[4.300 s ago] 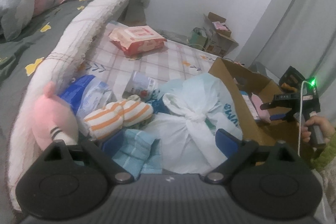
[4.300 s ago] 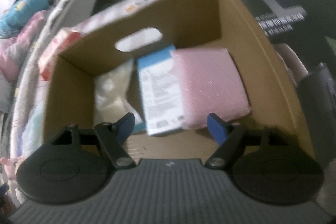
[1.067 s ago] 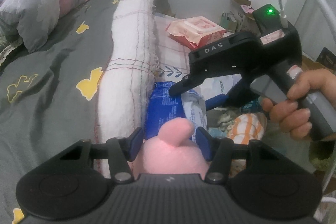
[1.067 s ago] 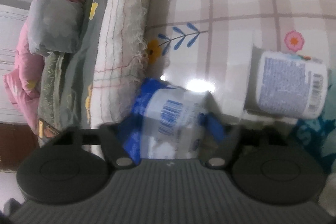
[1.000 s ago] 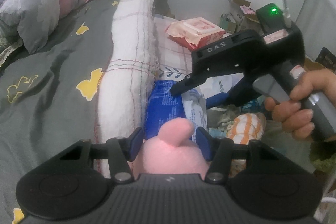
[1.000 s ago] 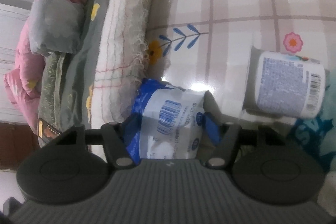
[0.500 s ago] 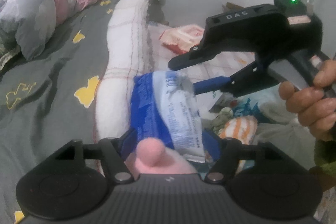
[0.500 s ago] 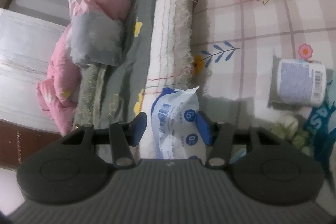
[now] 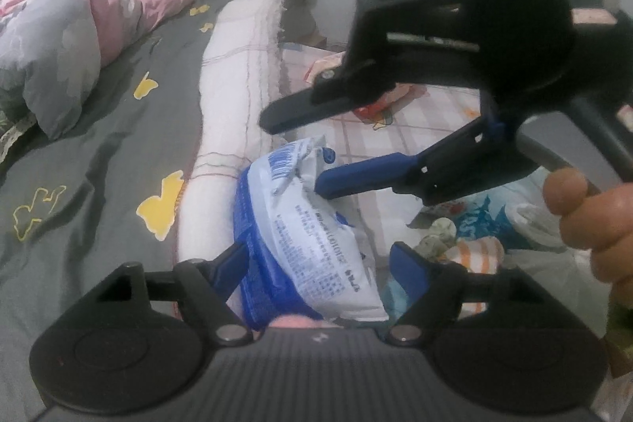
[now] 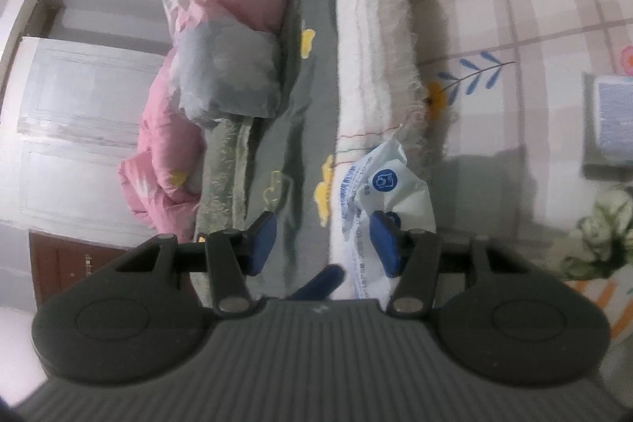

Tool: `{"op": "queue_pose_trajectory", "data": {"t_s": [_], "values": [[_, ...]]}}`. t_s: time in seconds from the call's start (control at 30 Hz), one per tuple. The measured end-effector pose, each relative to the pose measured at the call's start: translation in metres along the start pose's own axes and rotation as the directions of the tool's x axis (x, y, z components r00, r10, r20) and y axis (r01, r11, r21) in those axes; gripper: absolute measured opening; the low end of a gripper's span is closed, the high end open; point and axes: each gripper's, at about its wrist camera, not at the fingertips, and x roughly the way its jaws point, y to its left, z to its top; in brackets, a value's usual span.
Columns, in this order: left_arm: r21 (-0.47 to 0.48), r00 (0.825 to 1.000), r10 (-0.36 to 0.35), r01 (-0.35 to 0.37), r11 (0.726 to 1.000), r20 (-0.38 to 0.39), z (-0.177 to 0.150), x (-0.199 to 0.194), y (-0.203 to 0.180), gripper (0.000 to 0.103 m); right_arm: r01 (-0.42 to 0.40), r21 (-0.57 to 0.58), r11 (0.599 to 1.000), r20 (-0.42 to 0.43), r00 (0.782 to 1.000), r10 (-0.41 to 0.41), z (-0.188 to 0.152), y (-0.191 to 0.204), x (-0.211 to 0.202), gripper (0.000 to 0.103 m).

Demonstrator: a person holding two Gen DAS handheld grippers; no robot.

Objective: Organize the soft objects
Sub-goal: 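Lift the blue diaper pack with the right gripper and turn it upright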

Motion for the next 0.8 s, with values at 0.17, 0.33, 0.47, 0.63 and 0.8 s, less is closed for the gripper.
{"op": "queue_pose_trajectory", "data": {"t_s": [0.17, 0.33, 0.47, 0.63, 0.8], "values": [[-0.008, 0.999, 0.048, -0.048, 0.999, -0.026, 0.005, 0.004, 0.004, 0.068, -0.035, -0.019, 0.999, -0.020, 0.999, 0.034, 0.004, 0.014, 0.010, 0.052], [-0.045, 0.998, 0.059, -0.061, 0.997, -0.038, 0.004, 0.001, 0.017, 0.061, -0.095, -0.022, 0.995, -0.054, 0.994, 0.094, 0.007, 0.024, 0.022, 0.052], [-0.075, 0.997, 0.072, -0.074, 0.994, -0.027, 0.003, -0.008, 0.027, 0.053, -0.169, -0.033, 0.985, -0.025, 0.985, 0.168, 0.009, 0.031, 0.012, 0.052], [-0.155, 0.999, 0.035, -0.040, 0.987, -0.033, 0.004, -0.011, 0.047, 0.050, -0.139, -0.016, 0.990, 0.011, 0.990, 0.139, 0.015, 0.019, 0.001, 0.052], [-0.259, 0.999, -0.029, 0.018, 0.966, -0.040, 0.004, -0.010, 0.062, 0.040, -0.047, 0.048, 0.998, -0.015, 0.999, 0.048, 0.012, -0.009, 0.013, 0.053]]}}
